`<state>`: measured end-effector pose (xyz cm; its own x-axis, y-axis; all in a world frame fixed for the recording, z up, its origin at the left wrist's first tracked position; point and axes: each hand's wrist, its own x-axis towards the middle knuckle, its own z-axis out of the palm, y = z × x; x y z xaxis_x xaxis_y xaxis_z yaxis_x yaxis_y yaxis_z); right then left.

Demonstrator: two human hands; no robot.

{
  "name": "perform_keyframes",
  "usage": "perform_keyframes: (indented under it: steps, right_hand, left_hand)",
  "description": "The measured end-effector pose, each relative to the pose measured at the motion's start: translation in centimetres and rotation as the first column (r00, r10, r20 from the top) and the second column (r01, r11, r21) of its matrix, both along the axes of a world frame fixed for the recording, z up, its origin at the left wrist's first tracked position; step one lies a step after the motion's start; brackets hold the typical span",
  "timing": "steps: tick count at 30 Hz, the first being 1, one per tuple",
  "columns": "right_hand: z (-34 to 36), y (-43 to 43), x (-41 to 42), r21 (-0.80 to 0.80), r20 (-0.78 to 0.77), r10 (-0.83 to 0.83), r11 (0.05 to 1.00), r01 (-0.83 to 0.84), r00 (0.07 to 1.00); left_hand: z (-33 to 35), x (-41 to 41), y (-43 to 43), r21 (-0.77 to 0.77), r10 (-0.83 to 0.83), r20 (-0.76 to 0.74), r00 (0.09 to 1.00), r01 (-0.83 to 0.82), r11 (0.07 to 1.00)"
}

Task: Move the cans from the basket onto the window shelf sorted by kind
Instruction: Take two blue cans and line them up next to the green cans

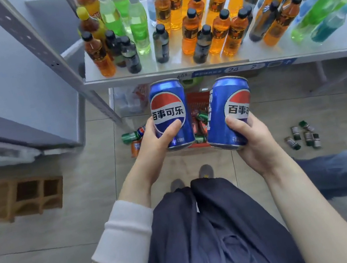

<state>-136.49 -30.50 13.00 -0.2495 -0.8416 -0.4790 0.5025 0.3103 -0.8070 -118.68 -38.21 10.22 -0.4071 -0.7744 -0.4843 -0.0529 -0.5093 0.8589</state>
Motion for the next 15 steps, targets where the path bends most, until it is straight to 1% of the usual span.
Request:
perform_keyframes:
  steps: [2, 7, 11, 15]
  right_hand:
    - [0.3, -0.3, 0.5, 0.003, -0.034, 0.028, 1.000, -0.028, 0.999]
    - [1.7, -1.9, 0.1, -0.007, -0.105, 0.067, 0.998, -0.068, 0.992]
    - [2.9, -3.9, -1.5, -0.027, -0.170, 0.078, 0.996, -0.084, 0.982]
    - [4.2, -6.9, -3.6, -0.072, -0.256, 0.071, 0.993, -0.093, 0.964]
  left_hand:
    - [0.3, 0.4, -0.2, -0.011, 0.023, -0.006, 1.000, -0.023, 1.000]
    - [1.8, 0.0, -1.5, -0.083, 0.010, 0.007, 1.000, -0.009, 0.997]
    - [3.2, -1.7, -3.2, -0.090, 0.040, -0.051, 0.998, -0.044, 0.995]
    - [5.3, -4.4, -5.8, -0.164, 0.061, -0.047, 0.997, -0.068, 0.984]
